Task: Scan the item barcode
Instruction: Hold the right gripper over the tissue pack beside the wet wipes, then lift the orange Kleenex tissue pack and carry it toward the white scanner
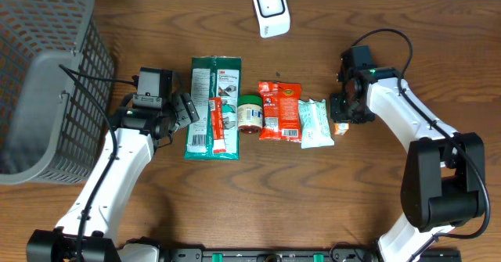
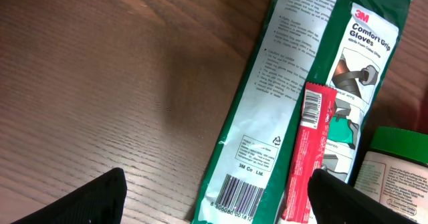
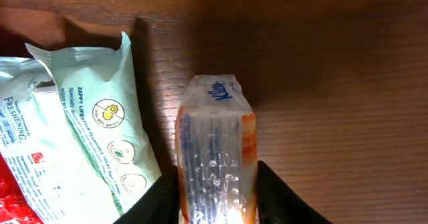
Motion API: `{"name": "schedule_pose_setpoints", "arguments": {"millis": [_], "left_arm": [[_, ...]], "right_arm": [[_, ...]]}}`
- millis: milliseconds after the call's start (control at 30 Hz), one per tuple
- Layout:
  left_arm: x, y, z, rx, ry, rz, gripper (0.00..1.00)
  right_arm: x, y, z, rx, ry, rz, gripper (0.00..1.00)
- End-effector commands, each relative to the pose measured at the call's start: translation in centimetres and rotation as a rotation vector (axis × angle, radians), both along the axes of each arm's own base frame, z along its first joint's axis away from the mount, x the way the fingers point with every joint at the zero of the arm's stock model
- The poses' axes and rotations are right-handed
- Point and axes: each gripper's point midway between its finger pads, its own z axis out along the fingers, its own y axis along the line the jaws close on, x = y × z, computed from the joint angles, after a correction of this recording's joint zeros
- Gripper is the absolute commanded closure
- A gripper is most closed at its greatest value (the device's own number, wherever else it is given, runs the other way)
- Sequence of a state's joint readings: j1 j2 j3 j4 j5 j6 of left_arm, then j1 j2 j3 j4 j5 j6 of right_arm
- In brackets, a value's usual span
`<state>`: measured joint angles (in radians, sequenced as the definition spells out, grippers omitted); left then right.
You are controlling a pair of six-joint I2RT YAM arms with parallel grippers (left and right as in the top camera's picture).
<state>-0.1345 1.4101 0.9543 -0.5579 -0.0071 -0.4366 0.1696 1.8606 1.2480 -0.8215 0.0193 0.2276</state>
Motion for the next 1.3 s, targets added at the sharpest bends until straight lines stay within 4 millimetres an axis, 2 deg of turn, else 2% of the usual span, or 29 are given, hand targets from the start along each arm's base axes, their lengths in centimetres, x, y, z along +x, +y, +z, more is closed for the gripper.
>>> {"name": "schedule_pose_setpoints", "arguments": {"millis": [0,200,300,467,533,667,733,767,900,1033,1133,1267], "left_arm": [[0.4,0.4,0.8,0.020,-0.021,0.004,0.13],[0.4,0.4,0.8,0.020,-0.021,0.004,0.13],[0.4,0.4,0.8,0.020,-0.021,0.004,0.13],[0.4,0.4,0.8,0.020,-0.021,0.004,0.13],[0.4,0.4,0.8,0.020,-0.021,0.004,0.13],[0.4,0.4,0.8,0.020,-0.021,0.004,0.13],[0.4,0.4,0.8,0.019,-0.022,0.004,0.13],[0.4,0.4,0.8,0.020,-0.021,0.004,0.13],[0.4,0.4,0.8,0.020,-0.021,0.004,0.13],[0.4,0.4,0.8,0.019,-0.022,0.004,0.13],[0.4,0.4,0.8,0.019,-0.022,0.004,0.13],[0.4,0.4,0.8,0.019,-0.022,0.004,0.13]], "right_arm": [[-0.2,0.0,-0.3,-0.015,0.007,0.002,0.67],[-0.2,0.0,-0.3,-0.015,0.008,0.002,0.72],[0.0,0.1,0.0,-0.014,-0.002,0.011,0.84],[0.6,0.4,2.6,0.008,-0.065,0.012,0.89],[0.2,0.8,4.1,0.039,-0.084,0.019,0.89],[-0.2,1.5,8.0,0.083,-0.167,0.095,0.99],[-0.4,1.5,10.5,0.099,-0.207,0.065,0.99],[-0.6,1.5,12.5,0.106,-0.226,0.052,0.99],[-0.6,1.5,17.5,0.110,-0.247,0.049,0.99],[0.2,1.6,22.8,0.115,-0.280,0.050,0.99],[1.2,1.8,25.7,0.119,-0.303,0.051,0.99],[3.4,2.7,27.6,0.136,-0.313,0.061,0.99]]}}
